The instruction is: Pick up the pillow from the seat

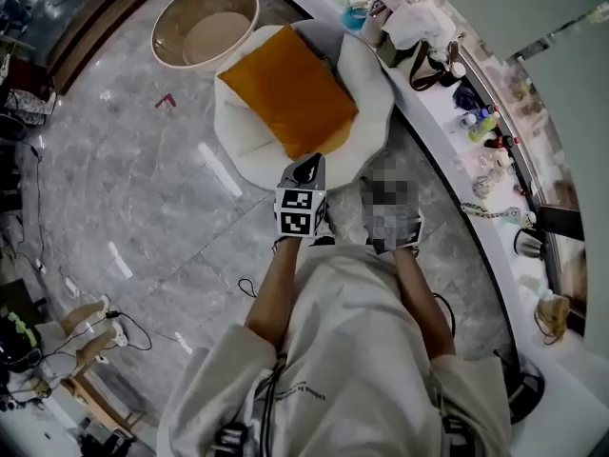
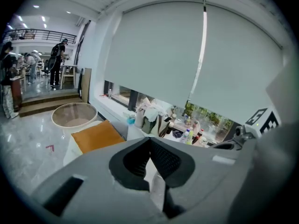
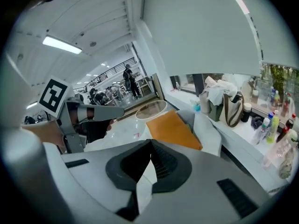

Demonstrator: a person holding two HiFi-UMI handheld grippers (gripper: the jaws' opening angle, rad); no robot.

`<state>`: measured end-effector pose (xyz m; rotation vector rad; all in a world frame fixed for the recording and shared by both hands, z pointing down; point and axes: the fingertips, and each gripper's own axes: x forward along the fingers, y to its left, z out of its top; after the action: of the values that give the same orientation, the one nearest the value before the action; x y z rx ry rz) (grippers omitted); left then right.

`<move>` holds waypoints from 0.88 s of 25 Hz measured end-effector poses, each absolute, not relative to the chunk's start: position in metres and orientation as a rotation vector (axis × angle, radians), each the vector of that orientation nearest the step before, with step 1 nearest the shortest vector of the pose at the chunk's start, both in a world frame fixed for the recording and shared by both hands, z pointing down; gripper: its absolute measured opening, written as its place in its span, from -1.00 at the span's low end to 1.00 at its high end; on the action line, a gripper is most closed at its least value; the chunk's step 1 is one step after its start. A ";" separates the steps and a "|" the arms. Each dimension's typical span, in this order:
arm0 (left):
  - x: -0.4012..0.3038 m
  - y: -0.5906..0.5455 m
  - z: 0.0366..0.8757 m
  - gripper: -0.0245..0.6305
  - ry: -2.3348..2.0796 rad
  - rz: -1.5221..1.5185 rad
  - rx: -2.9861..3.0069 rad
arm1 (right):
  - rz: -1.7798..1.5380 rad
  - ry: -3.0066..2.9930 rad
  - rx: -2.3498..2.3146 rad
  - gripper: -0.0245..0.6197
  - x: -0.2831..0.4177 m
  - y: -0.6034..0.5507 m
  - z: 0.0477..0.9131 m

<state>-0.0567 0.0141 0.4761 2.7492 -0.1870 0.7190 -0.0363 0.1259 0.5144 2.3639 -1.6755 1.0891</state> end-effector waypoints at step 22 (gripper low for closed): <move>0.159 -0.052 0.589 -0.90 -0.833 0.746 2.322 | 1.236 -1.958 1.758 -0.90 0.264 0.052 0.611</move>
<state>0.1589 -0.0521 0.5886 2.3222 -0.8330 0.7463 0.2638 0.0521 0.6112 1.7576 -1.9578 1.2361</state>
